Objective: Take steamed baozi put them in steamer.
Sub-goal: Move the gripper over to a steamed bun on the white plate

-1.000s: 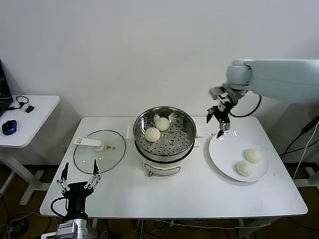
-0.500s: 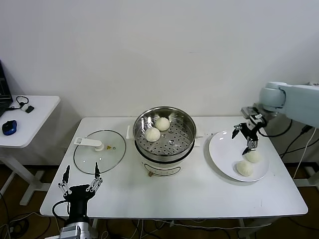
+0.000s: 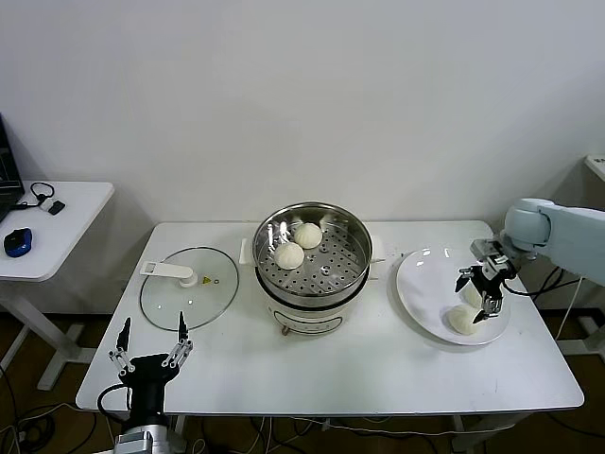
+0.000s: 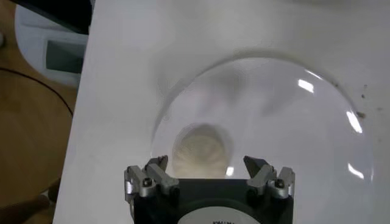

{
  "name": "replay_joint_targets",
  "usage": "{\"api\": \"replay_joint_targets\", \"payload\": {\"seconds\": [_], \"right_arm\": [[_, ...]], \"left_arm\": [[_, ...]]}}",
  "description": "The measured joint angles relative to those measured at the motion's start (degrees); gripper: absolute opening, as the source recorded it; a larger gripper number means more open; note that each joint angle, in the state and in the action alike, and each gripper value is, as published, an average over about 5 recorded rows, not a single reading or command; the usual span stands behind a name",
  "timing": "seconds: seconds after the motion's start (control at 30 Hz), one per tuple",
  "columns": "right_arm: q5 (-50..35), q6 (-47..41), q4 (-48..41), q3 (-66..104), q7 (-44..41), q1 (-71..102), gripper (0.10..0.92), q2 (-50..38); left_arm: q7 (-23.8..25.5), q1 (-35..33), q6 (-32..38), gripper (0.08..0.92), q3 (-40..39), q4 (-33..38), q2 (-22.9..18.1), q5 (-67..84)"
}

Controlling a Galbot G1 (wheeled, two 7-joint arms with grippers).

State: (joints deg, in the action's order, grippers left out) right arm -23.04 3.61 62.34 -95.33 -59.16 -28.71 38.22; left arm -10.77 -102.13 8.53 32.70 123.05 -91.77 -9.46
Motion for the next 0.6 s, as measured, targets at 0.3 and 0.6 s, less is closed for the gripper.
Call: {"api": "replay_joint_targets", "payload": {"seconds": [0.3, 0.6], "right_arm": [[1.5, 0.3, -3.2, 4.3, 0.2, 4.7, 0.823, 0.8], [2.2, 0.4, -4.1, 5.6, 0.2, 6.8, 0.823, 0.8]], "left_arm": [[-0.1, -0.1, 0.2, 0.823, 0.1, -0.3, 0.2, 0.0], [-0.1, 0.1, 0.2, 0.823, 0.1, -0.4, 0.3, 0.0]]}}
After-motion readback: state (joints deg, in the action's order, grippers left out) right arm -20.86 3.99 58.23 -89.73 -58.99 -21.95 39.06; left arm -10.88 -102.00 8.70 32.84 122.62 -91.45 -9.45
